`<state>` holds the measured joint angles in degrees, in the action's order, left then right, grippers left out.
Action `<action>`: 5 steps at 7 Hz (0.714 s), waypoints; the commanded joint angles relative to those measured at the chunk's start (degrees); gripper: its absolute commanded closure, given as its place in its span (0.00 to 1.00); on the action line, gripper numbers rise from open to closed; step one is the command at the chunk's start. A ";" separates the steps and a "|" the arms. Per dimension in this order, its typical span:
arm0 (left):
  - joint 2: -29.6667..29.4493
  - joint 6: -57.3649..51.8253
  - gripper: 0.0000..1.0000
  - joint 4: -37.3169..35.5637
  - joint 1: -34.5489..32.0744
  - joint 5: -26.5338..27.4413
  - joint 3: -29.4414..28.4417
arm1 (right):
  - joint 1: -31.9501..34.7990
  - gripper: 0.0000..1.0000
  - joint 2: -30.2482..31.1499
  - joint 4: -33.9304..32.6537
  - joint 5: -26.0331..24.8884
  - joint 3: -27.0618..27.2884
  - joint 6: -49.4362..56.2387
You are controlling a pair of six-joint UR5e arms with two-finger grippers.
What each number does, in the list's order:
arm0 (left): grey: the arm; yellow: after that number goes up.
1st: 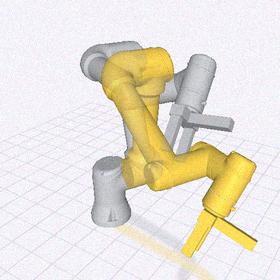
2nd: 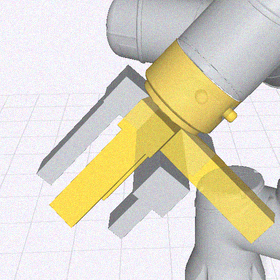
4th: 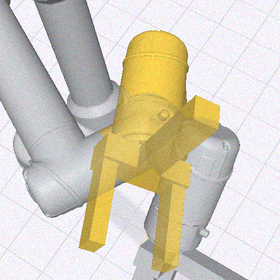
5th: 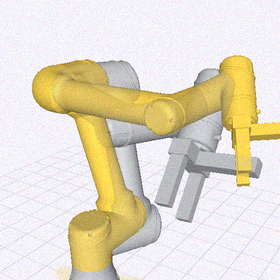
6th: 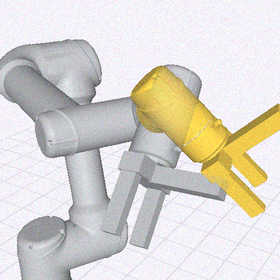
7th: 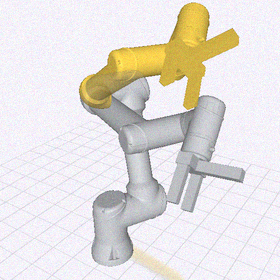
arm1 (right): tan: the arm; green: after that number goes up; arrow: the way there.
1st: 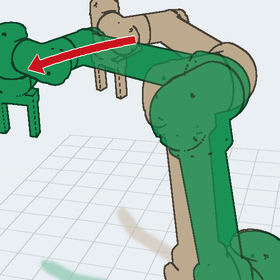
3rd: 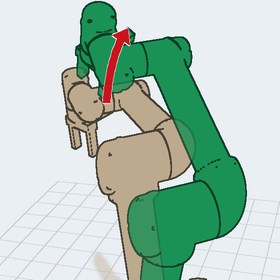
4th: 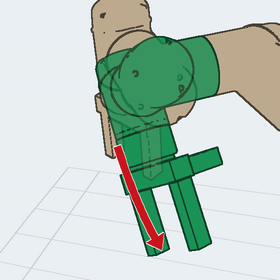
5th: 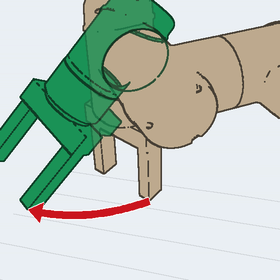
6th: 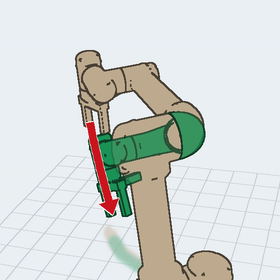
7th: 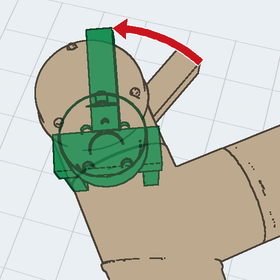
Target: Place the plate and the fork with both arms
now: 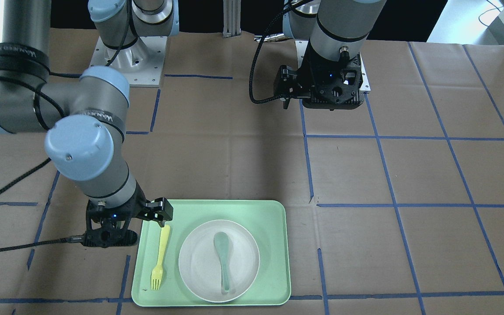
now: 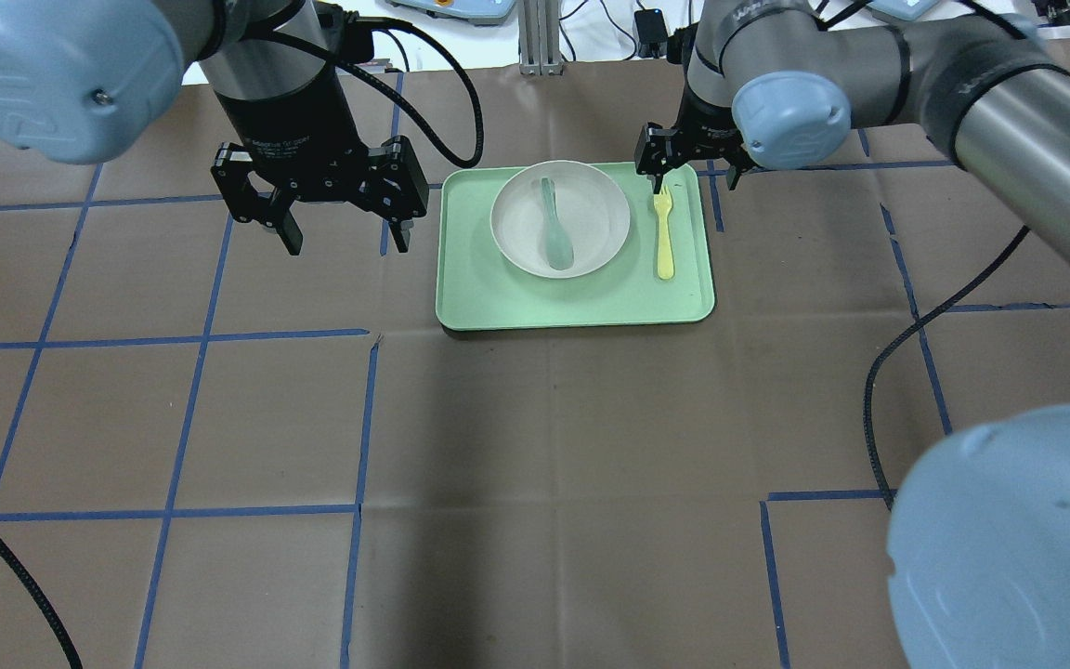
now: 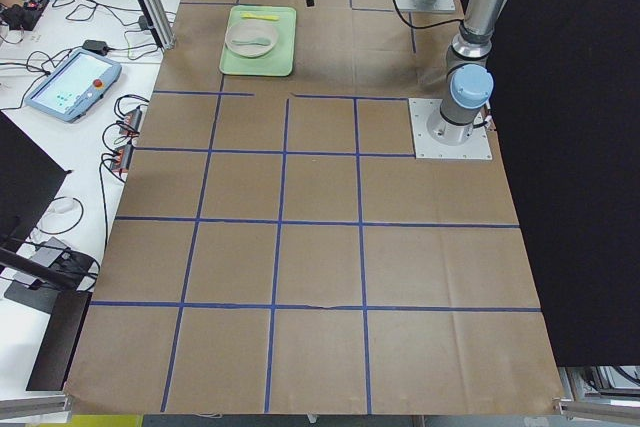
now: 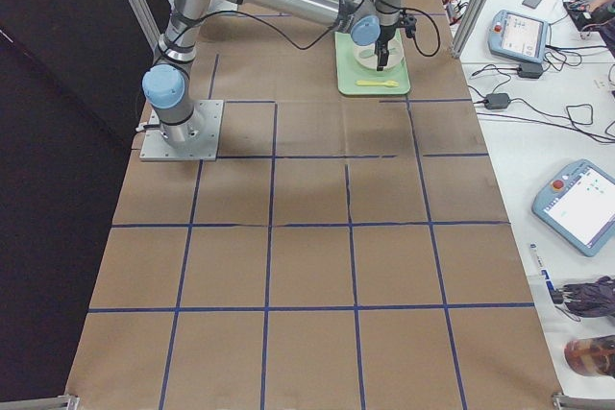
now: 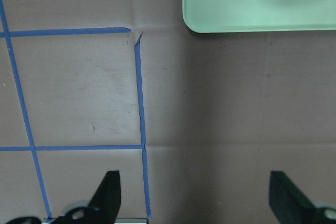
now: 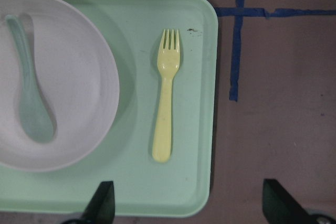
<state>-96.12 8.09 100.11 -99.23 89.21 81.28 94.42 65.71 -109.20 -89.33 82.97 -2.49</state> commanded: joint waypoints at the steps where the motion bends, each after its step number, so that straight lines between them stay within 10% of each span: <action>1: -0.03 0.00 0.00 0.00 0.00 -0.09 -0.07 | -2.12 0.00 8.08 10.72 -0.40 0.26 3.62; 5: -0.03 0.09 0.00 0.00 0.00 -0.17 0.02 | -4.07 0.00 23.29 12.78 -0.49 12.37 6.71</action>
<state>-96.15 8.17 100.11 -99.23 89.10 81.29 90.33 84.36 -96.77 -89.80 91.65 4.10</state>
